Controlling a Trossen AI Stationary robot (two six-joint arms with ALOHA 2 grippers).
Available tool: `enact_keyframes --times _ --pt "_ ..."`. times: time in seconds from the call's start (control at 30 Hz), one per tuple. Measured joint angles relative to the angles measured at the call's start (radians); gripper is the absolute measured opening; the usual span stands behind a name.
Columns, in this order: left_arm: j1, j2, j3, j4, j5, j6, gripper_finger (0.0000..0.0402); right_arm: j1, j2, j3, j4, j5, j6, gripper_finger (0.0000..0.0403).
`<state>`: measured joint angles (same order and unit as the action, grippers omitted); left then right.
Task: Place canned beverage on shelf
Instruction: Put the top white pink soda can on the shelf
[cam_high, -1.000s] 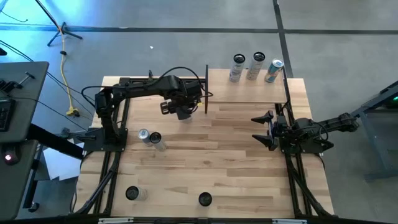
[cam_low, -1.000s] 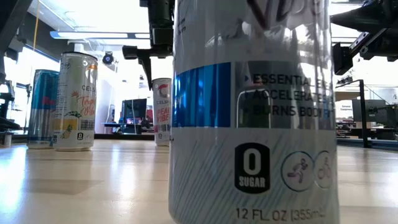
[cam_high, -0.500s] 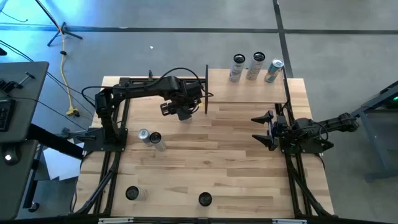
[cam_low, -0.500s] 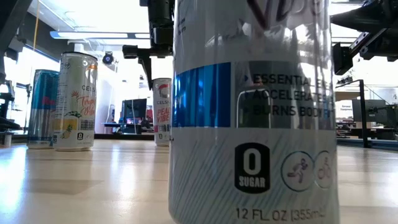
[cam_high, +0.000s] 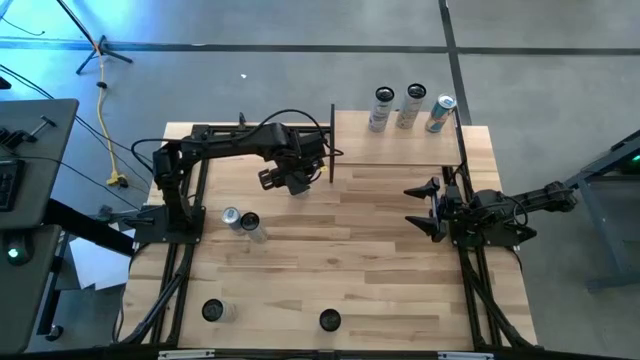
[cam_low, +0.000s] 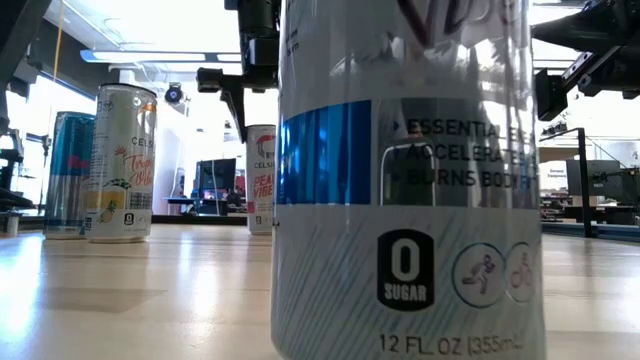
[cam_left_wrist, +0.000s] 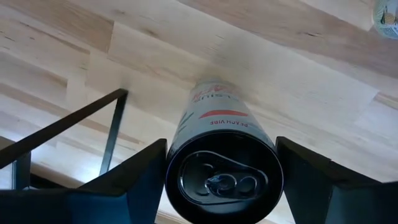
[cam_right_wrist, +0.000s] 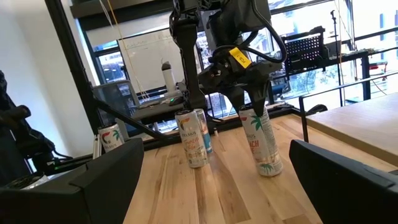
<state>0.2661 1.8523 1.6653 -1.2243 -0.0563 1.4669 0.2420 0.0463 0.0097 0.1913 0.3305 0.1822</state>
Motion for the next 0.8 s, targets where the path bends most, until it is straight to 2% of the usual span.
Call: enact_keyframes --times 0.43,0.8 --pt "-0.001 0.001 0.000 0.023 0.003 -0.080 0.0306 0.000 0.000 0.000 0.000 -0.002 0.000 0.0389" --pt "-0.011 -0.002 -0.001 0.018 0.002 -0.238 0.0343 0.000 0.000 0.000 0.000 -0.003 0.000 0.0389"
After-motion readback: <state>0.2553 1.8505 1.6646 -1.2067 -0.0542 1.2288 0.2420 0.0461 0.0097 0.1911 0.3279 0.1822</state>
